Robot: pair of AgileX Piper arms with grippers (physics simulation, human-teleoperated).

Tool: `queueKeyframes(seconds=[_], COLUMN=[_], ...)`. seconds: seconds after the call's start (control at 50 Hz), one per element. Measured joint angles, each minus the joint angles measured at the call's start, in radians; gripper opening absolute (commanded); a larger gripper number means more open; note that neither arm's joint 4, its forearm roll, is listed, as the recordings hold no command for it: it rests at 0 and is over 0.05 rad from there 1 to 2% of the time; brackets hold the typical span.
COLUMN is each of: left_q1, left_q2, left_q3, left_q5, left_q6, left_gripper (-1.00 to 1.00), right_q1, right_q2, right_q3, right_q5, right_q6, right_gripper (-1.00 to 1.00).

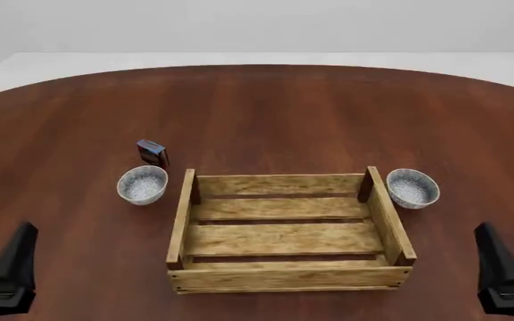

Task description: Stack the right bowl on the left bowl and place them in the tray.

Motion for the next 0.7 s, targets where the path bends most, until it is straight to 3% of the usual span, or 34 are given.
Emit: queueKeyframes(seconds=[0.24, 0.7], left_q1=[-0.015, -0.025], left_q2=[-0.038, -0.053], left_q3=[0.020, 0.029], left_q5=[0.032, 0.042], left_q6=[-0.006, -0.006], left_gripper=[1.00, 1.00], right_q1=[0.025, 0.038], right_q2=[0.042, 0.360], right_q3=[-0.045, -0.283], right_q5=[0.046, 0.160], right_q6=[0.007, 0.013], right_gripper=[1.00, 1.00])
